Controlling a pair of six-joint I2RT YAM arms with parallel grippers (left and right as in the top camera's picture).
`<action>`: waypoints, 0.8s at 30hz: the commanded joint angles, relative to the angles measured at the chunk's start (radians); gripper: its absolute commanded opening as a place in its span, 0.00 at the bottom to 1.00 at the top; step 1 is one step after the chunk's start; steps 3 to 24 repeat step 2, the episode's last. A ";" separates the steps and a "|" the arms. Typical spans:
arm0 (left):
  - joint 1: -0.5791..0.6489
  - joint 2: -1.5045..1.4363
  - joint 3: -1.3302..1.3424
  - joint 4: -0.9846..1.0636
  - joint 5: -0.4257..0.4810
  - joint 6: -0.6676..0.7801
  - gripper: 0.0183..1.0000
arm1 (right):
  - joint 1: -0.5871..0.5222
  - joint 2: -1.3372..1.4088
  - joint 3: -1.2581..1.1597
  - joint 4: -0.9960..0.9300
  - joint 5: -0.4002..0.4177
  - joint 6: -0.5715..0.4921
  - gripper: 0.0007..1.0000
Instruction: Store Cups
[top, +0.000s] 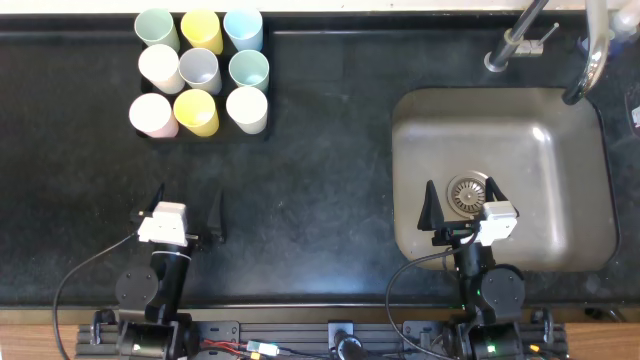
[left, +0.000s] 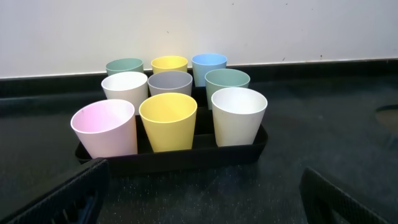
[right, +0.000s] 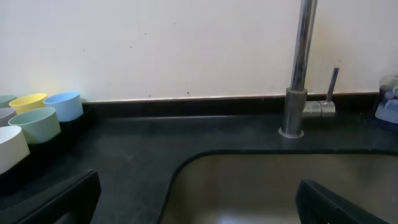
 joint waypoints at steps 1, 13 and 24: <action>0.007 -0.011 -0.001 -0.003 -0.002 0.019 1.00 | 0.001 -0.010 -0.013 0.004 0.010 0.003 0.99; 0.007 -0.011 -0.001 -0.003 -0.002 0.019 1.00 | 0.001 -0.010 -0.013 0.005 0.010 0.003 1.00; 0.007 -0.011 -0.001 -0.003 -0.002 0.019 1.00 | 0.001 -0.010 -0.013 0.005 0.010 0.003 1.00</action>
